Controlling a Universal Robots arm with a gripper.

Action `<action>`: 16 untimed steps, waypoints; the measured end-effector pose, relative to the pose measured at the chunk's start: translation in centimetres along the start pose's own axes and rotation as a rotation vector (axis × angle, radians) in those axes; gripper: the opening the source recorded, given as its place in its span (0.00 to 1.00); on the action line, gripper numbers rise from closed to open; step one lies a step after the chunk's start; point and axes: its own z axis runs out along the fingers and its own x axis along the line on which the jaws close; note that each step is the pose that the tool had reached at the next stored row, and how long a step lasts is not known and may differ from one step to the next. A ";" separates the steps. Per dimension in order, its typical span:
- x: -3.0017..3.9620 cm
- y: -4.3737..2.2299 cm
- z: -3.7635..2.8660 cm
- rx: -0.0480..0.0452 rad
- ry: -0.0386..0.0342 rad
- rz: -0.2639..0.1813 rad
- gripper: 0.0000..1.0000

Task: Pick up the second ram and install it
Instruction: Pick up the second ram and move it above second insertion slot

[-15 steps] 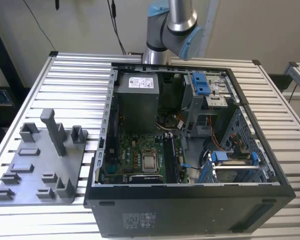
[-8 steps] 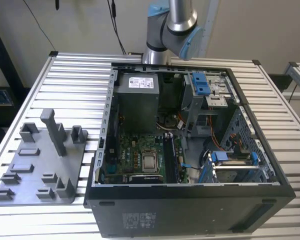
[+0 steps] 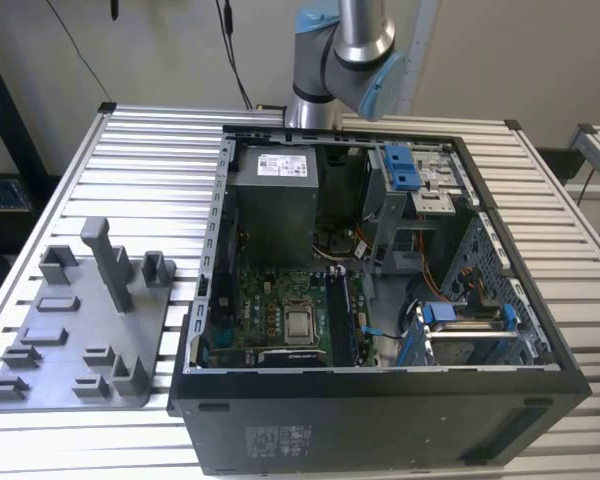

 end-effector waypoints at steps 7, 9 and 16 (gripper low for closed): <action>-0.04 -1.41 0.00 0.0000 0.0001 0.000 0.14; -0.06 -1.85 -0.01 -0.0001 0.0002 0.000 0.14; -0.13 -3.56 -0.01 0.0000 0.0003 0.000 0.14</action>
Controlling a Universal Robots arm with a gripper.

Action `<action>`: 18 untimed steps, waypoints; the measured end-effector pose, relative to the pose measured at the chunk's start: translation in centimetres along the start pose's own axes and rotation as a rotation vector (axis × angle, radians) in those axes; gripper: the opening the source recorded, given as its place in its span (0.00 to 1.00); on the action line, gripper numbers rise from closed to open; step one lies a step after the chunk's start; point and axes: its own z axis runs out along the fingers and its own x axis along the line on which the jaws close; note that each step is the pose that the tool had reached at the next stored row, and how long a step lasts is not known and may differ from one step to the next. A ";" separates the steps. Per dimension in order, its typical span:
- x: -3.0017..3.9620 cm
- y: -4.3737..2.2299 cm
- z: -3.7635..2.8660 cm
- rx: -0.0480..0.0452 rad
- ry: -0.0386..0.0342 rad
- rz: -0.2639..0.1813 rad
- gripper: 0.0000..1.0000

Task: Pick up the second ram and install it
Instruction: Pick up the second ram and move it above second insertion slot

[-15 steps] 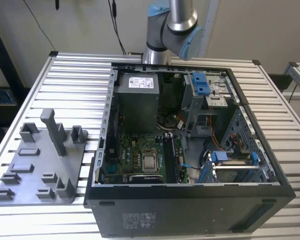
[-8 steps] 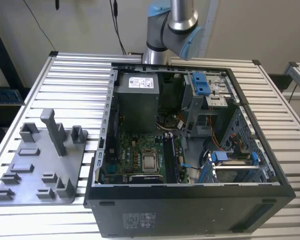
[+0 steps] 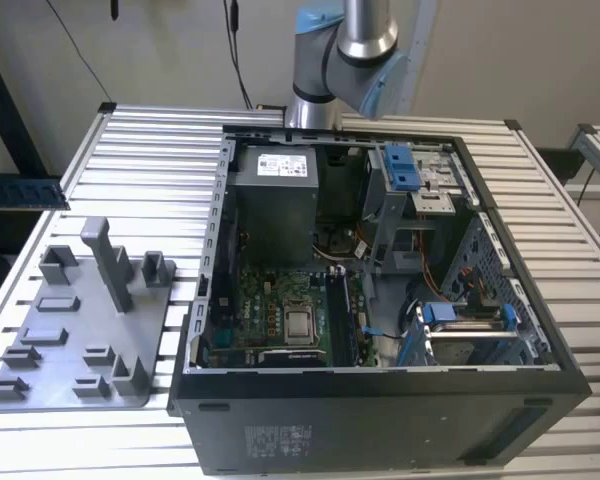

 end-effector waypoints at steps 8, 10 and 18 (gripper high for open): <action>-0.06 -1.94 -0.01 0.0000 0.0003 0.000 0.14; -0.08 -2.43 -0.01 0.0000 0.0004 0.000 0.14; -0.12 -4.49 -0.02 -0.0001 0.0009 0.000 0.14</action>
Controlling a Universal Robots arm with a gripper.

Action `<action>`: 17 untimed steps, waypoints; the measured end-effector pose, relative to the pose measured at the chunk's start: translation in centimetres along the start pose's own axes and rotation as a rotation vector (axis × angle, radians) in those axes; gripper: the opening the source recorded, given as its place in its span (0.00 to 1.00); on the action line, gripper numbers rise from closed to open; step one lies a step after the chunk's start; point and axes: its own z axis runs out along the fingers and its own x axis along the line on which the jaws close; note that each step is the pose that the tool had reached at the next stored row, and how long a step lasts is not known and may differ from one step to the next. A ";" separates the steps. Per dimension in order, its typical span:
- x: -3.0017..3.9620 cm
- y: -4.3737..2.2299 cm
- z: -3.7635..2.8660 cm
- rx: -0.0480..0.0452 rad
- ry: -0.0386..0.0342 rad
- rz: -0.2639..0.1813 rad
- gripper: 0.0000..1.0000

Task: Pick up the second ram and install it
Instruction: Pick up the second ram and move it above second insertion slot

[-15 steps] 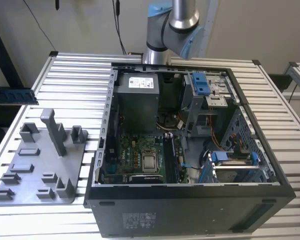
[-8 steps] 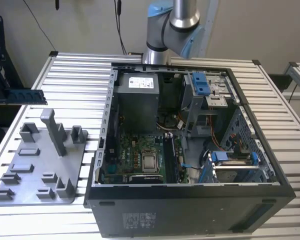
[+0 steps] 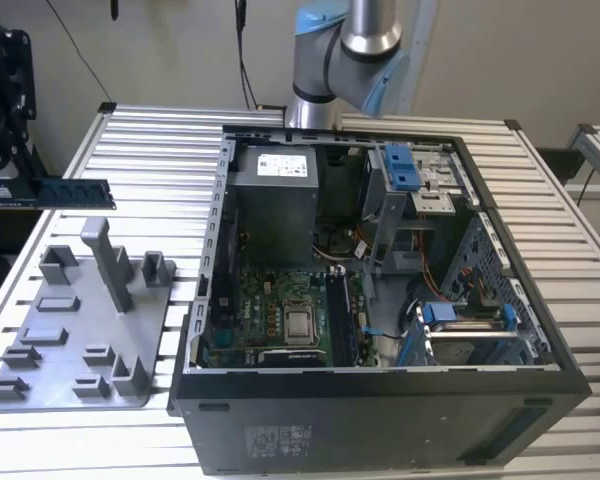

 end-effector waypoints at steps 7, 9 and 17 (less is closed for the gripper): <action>-0.03 -1.82 0.00 0.0000 0.0002 0.000 0.14; -0.04 -2.33 0.00 0.0001 0.0003 0.000 0.14; -0.07 -4.37 -0.01 0.0000 0.0006 0.000 0.14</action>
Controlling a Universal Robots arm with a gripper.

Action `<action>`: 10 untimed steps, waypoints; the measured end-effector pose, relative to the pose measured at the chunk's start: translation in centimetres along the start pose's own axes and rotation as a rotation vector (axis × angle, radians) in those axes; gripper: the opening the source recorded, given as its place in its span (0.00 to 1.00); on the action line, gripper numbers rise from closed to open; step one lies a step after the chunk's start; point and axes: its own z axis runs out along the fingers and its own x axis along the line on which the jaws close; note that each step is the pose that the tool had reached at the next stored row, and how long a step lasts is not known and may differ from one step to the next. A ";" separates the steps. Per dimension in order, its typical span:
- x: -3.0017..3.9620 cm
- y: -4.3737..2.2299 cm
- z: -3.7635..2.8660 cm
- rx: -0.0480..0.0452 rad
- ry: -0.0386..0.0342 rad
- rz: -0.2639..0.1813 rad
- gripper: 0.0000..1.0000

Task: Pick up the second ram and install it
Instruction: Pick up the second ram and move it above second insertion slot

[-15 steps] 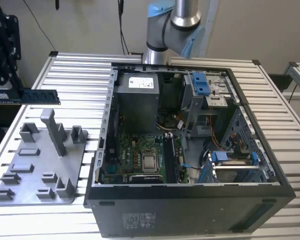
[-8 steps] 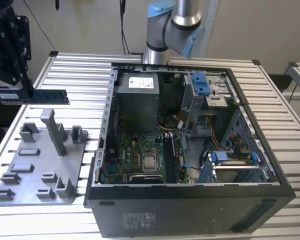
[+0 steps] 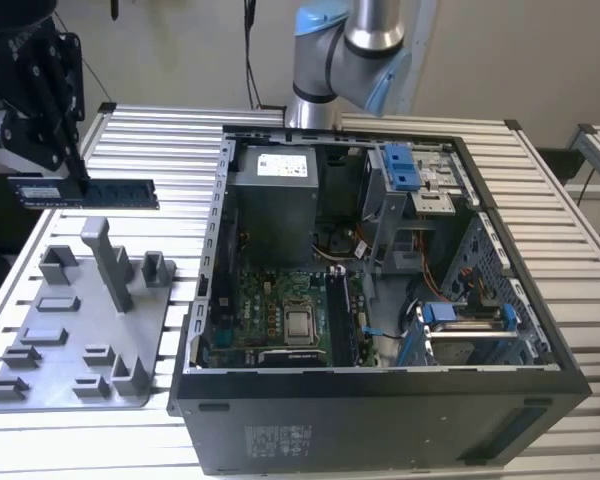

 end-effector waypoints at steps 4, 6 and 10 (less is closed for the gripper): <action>-0.01 -1.06 -0.01 0.0000 0.0001 0.000 0.14; -0.02 -1.65 -0.01 0.0000 0.0001 0.000 0.14; -0.03 -2.82 -0.01 0.0001 0.0001 0.000 0.14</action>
